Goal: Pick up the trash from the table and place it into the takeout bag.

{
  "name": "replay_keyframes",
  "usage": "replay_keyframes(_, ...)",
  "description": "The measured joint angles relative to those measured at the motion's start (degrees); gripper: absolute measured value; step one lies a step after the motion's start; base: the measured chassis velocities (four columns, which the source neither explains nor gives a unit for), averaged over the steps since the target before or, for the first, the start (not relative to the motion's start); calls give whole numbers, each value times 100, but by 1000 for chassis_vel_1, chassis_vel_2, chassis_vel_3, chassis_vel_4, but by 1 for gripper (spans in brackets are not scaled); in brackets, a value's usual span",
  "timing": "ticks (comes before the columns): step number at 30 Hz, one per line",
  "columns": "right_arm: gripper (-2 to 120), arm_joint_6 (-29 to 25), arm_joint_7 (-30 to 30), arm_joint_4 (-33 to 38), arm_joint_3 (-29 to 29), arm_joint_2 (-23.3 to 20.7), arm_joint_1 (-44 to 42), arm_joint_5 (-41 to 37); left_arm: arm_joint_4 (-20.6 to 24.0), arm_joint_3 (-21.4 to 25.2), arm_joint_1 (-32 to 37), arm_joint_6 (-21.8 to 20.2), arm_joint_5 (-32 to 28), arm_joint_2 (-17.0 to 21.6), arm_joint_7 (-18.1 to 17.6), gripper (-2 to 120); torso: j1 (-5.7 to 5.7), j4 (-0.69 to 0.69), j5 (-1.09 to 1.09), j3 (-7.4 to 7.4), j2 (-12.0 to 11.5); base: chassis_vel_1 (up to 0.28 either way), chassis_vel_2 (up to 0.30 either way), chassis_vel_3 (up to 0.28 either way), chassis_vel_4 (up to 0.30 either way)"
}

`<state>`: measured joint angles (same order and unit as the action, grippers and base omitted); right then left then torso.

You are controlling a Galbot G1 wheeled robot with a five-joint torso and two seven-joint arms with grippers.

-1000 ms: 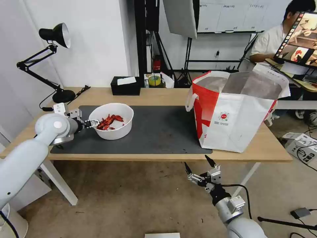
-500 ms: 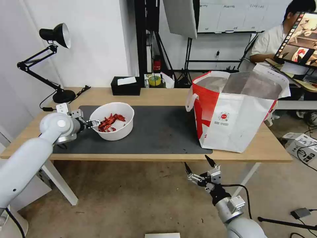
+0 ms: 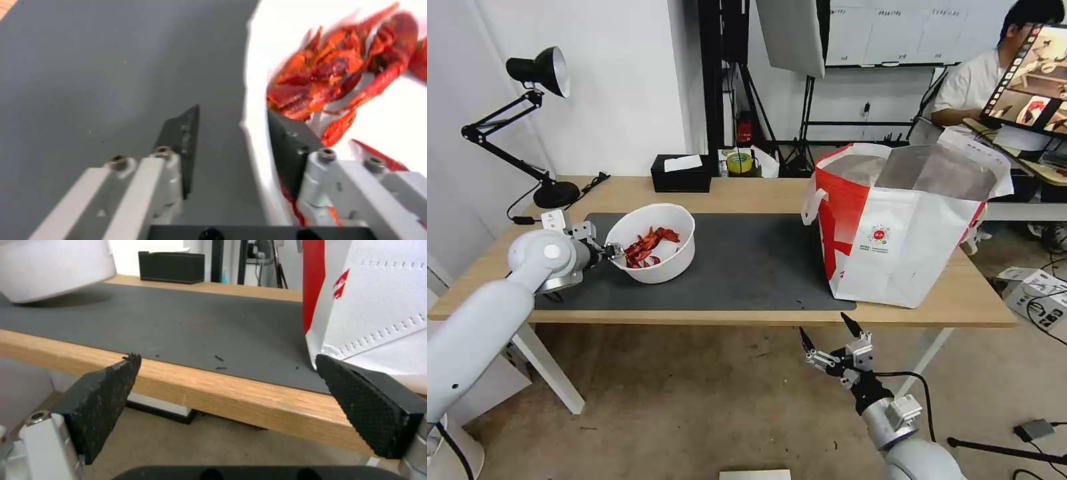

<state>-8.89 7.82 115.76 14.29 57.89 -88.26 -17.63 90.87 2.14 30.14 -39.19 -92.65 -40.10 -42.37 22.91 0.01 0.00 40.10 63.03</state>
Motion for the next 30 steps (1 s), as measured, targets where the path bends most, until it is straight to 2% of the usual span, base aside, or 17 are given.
replay_keyframes(1,100,0,0,0,0,0,0,0,0,0,0,0,0,0,0,36,0,0,0,0,0,0,0,0,0)
replay_keyframes(3,100,0,0,0,0,0,-1,0,48,-28,25,79,-15,22,18,27,0,-1,-2,0,0,0,0,0,0)
replay_keyframes(5,100,0,0,0,-1,0,0,0,67,-28,37,106,-23,26,28,24,0,-2,-2,1,0,0,0,0,0)
replay_keyframes(7,100,0,0,0,0,0,0,0,133,-2,77,240,-47,41,46,13,0,-2,-2,1,0,0,0,0,0)
replay_keyframes(8,100,0,0,0,0,0,0,0,133,-2,77,240,-47,41,46,13,0,-2,-2,1,0,0,0,0,0)
replay_keyframes(11,100,0,0,0,0,0,0,0,195,29,91,334,-54,91,131,0,0,-2,0,1,0,0,0,0,0)
replay_keyframes(25,100,0,0,0,0,0,0,0,491,-20,-282,480,-211,120,168,0,0,0,0,0,-1,0,0,0,0)
replay_keyframes(30,100,0,0,0,0,0,0,0,531,-455,-1038,491,-377,93,155,0,1,-1,1,0,0,0,0,0,0)
